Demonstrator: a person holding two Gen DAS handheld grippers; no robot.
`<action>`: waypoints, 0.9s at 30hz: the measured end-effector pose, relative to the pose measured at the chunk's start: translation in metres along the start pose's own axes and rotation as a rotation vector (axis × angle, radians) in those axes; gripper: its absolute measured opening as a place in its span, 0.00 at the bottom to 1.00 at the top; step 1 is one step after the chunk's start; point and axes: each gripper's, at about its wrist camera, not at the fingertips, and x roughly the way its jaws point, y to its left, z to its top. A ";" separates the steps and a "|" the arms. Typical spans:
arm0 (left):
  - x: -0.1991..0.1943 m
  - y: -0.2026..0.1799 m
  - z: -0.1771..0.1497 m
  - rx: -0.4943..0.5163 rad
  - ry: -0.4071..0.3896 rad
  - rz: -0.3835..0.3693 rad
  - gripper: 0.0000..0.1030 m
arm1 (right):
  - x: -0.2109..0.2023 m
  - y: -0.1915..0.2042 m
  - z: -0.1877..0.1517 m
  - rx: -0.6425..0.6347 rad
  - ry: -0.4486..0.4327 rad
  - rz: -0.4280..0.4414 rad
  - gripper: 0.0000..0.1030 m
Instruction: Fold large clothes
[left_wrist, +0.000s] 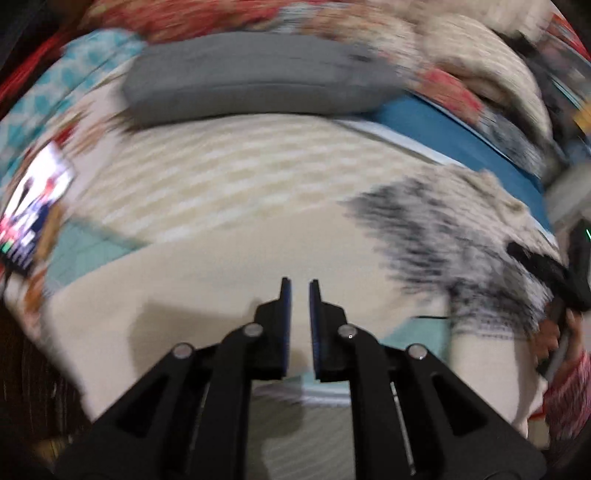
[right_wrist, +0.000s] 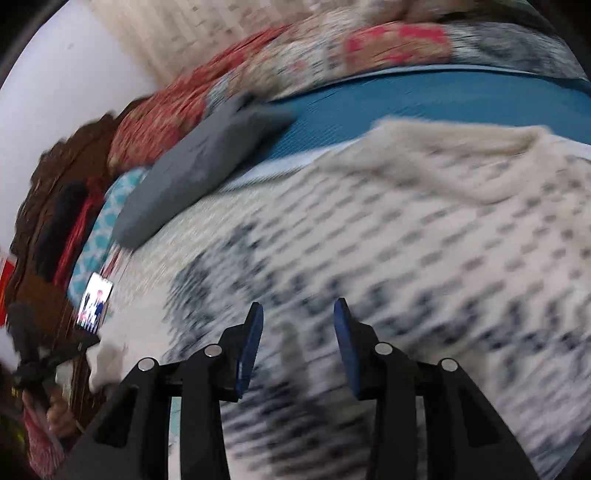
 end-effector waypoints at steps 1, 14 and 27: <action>0.004 -0.020 0.000 0.033 0.007 -0.024 0.08 | 0.000 -0.008 0.005 0.016 -0.003 -0.004 0.81; 0.129 -0.209 -0.008 0.305 0.168 -0.057 0.08 | 0.106 -0.074 0.131 0.171 0.052 -0.087 0.84; 0.078 -0.222 -0.006 0.351 0.095 -0.121 0.08 | -0.040 -0.095 0.077 -0.058 -0.066 -0.097 0.80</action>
